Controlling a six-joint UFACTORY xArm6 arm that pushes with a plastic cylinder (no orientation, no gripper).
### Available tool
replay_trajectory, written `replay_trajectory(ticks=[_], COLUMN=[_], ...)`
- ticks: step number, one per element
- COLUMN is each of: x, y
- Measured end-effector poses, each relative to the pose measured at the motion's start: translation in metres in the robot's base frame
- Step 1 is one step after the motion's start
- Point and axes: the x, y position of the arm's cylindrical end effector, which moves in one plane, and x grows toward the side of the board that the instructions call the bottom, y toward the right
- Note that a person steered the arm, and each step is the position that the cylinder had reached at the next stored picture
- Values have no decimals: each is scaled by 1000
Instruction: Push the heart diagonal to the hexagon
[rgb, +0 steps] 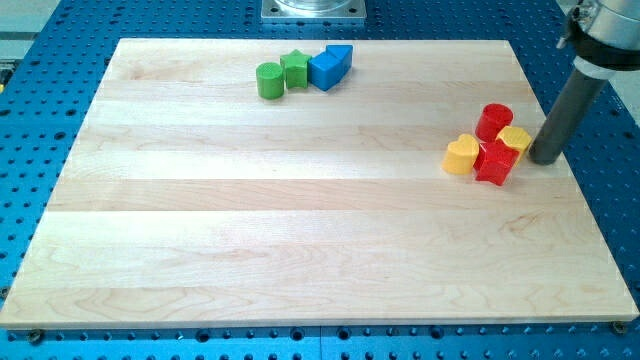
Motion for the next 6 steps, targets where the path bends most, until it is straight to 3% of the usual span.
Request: replay_trajectory(ticks=[2, 3, 4, 5, 6], x=[8, -19, 0, 69, 77], y=[-101, -105, -131, -200, -208])
